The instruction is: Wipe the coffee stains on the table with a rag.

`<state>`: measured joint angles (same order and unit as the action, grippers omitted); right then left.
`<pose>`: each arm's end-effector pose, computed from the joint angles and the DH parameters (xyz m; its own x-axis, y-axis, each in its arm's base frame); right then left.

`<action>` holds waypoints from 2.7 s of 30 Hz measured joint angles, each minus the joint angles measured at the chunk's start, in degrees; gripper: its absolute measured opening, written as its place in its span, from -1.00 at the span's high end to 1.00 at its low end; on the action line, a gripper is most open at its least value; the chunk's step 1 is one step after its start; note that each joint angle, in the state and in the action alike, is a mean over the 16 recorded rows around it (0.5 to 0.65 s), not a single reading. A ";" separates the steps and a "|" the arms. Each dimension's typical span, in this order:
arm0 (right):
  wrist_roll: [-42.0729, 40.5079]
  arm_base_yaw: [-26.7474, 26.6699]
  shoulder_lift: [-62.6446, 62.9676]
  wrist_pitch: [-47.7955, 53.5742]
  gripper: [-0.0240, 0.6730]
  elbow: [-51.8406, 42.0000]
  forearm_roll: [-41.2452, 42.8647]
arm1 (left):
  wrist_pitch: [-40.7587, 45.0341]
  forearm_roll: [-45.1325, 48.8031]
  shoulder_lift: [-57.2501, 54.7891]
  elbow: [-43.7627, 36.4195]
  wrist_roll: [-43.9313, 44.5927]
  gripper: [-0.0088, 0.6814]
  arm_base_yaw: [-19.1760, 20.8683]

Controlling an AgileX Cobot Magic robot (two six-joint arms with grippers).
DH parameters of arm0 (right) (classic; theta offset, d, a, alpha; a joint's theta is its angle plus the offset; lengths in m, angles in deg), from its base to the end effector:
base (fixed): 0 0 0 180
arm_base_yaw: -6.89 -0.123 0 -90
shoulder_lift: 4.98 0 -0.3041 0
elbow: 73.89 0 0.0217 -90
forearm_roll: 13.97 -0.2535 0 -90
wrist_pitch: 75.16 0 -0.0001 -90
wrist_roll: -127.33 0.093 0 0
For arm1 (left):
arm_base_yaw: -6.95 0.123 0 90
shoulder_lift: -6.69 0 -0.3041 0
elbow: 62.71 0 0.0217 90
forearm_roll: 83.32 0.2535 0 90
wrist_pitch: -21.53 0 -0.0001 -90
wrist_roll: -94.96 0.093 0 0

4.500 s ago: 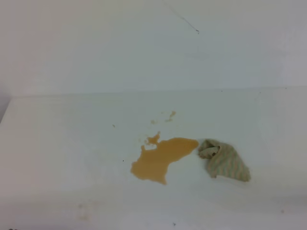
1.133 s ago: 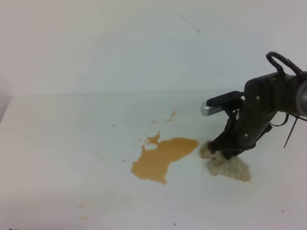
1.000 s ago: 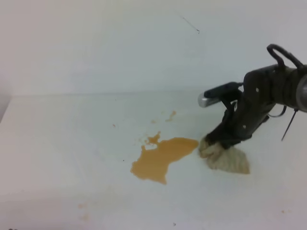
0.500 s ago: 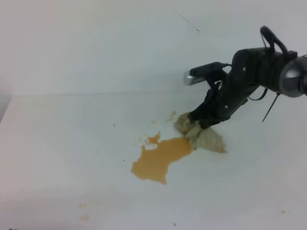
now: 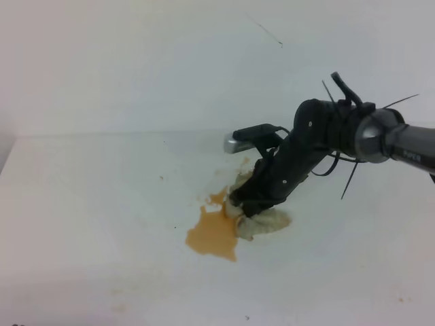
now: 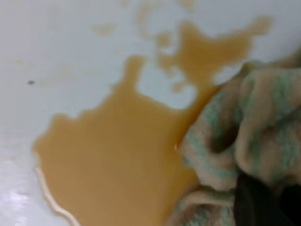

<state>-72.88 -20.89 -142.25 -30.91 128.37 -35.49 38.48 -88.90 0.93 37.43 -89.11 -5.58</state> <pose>0.4286 0.2527 0.1589 -0.7715 -0.4910 -0.4047 -0.5998 0.7734 0.2053 0.0378 -0.0111 0.1743 -0.2482 -0.1122 -0.9622 0.2061 0.9644 -0.1657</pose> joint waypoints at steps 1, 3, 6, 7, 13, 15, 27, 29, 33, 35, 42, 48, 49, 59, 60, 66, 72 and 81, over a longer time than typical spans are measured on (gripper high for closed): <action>-0.11 -0.50 -0.07 -0.18 0.94 0.00 -0.41 | 0.00 0.00 0.00 0.00 0.00 0.97 0.00; -0.19 -1.47 -0.15 -0.57 0.94 0.00 -0.95 | 0.00 0.00 0.00 0.00 0.00 0.97 0.00; -0.21 -2.73 -0.18 -1.17 0.94 0.00 -1.53 | 0.00 0.00 0.00 0.00 0.00 0.97 0.00; -0.21 -3.08 -0.18 -1.34 0.94 0.00 -1.70 | 0.00 0.00 0.00 0.00 0.00 0.97 0.00; -0.09 -4.30 0.03 -1.70 0.94 0.76 -2.04 | 0.00 0.00 0.00 0.00 0.00 0.97 0.00; 0.04 -4.47 0.13 -1.32 0.94 1.72 -1.99 | 0.00 0.00 0.00 0.00 0.00 0.97 0.00; 0.82 -4.94 0.11 4.42 0.94 12.29 -2.96 | 0.00 0.00 0.00 0.00 0.00 0.97 0.00; 0.87 -5.08 -0.43 5.48 0.94 13.68 -3.27 | 0.00 0.00 0.00 0.00 0.00 0.97 0.00; 0.84 -5.39 -1.97 7.46 0.94 15.11 -3.68 | 0.00 0.00 0.00 0.00 0.00 0.97 0.00; 0.64 -5.60 -2.82 8.42 0.94 15.26 -3.74 | 0.00 0.00 0.00 0.00 0.00 0.97 0.00; -0.71 -6.54 -5.18 12.83 0.94 14.98 -3.38 | 0.00 0.00 0.00 0.00 0.00 0.97 0.00; -1.36 -7.45 -5.05 15.92 0.94 13.52 -1.92 | 0.00 0.00 0.00 0.00 0.00 0.97 0.00; -1.19 -7.57 -4.89 16.08 0.94 13.15 -1.26 | 0.00 0.00 0.00 0.00 0.00 0.97 0.00; 3.57 -6.86 -3.60 10.82 0.94 10.11 7.46 | 0.00 0.00 0.00 0.00 0.00 0.97 0.00; 4.21 -6.65 -3.55 9.74 0.94 9.96 8.26 | 0.00 0.00 0.00 0.00 0.00 0.97 0.00; 8.24 -4.97 -3.40 3.44 0.94 9.91 11.43 | 0.00 0.00 0.00 0.00 0.00 0.97 0.00; 14.09 -2.37 -3.38 -0.34 0.94 10.13 13.91 | 0.00 0.00 0.00 0.00 0.00 0.97 0.00; 20.65 2.84 -3.49 -0.26 0.93 10.90 15.49 | 0.00 0.00 0.00 0.00 0.00 0.97 0.00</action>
<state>-52.23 -18.05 -145.74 -31.17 139.27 -19.99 38.48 -88.90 0.93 37.43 -89.11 -5.58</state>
